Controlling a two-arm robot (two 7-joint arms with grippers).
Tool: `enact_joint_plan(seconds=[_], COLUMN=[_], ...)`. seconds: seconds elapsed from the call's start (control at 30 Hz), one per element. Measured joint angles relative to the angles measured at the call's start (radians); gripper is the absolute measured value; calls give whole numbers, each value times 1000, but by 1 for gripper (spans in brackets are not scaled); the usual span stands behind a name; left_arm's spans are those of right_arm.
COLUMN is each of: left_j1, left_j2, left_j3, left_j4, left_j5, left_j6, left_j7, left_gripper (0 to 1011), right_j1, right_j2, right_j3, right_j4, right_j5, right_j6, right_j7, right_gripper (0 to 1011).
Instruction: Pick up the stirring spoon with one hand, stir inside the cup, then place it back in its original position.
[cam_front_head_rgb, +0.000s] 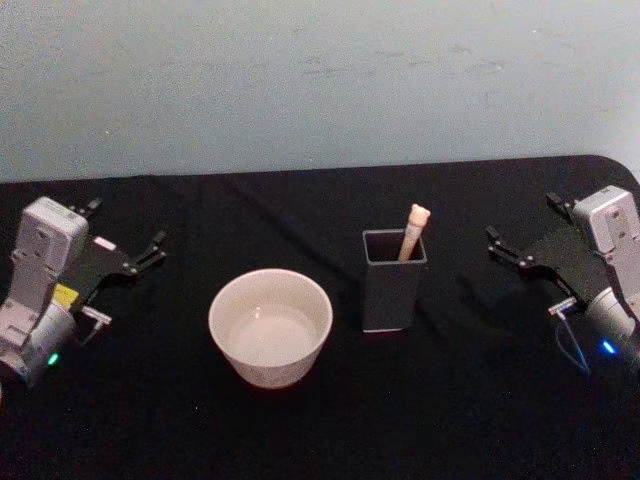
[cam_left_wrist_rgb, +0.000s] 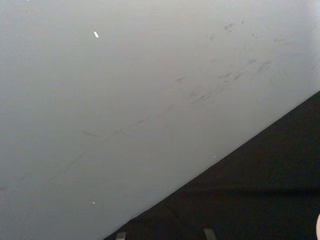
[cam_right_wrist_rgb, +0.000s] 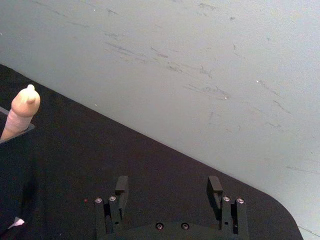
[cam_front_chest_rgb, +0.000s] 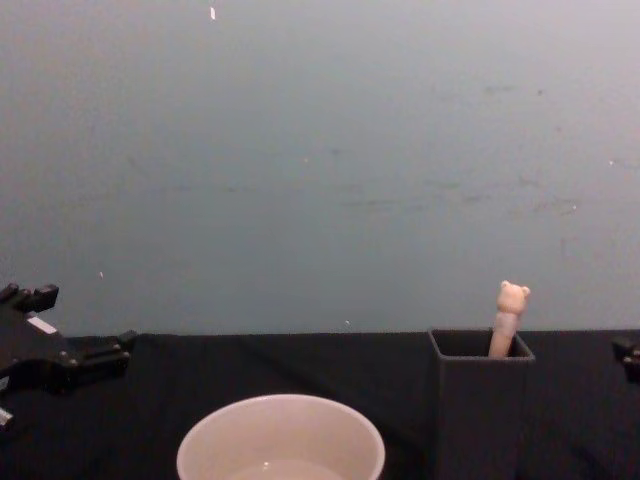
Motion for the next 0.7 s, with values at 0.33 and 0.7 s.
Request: enact_joint_plan(seconds=[0.33, 0.7], left_j1=[0, 0], left_j2=[0, 0], left_j3=[0, 0], left_j4=[0, 0], left_j5=[0, 0], left_j6=[0, 0], left_j7=[0, 0], left_gripper=[1001, 1001], right_j1=[0, 0], right_j2=[0, 0], right_j3=[0, 0], right_j4=[0, 0], right_j5=[0, 0], right_j6=[0, 0], right_j7=[0, 0], right_gripper=[1000, 1000])
